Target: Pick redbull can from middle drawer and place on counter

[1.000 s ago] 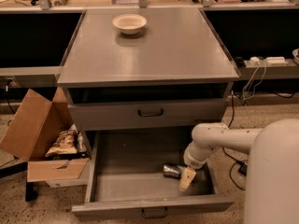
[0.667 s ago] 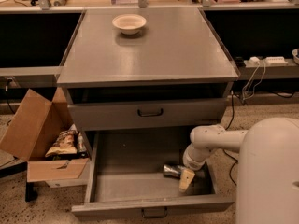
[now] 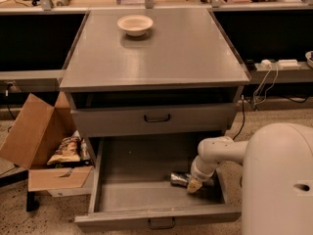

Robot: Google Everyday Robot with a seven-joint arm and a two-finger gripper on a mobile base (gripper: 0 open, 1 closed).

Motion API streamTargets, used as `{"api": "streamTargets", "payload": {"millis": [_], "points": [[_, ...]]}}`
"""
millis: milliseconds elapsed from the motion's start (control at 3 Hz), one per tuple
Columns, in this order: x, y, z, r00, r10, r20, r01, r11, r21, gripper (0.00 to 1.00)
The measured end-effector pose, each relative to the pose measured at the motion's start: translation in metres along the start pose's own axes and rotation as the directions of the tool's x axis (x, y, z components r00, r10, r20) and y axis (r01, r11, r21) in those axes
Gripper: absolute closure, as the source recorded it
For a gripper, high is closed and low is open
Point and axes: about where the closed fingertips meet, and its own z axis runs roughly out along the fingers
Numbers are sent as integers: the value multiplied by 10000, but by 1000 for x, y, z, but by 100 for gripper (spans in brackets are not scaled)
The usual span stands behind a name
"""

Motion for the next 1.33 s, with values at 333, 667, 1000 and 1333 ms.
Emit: {"api": "streamTargets", "payload": {"millis": [333,667,1000,1333], "points": [[-5,-1,-6,9939,-94,1099,75,9998,174,65],[-17,11,-44,9651,-547,2561,467,9982,372,88],[-34,28,-110,9027,-1545,4016,1270,9874,942,100],[-43,35,-164,8429,-2775,4610,2343,9606,1498,100]]}}
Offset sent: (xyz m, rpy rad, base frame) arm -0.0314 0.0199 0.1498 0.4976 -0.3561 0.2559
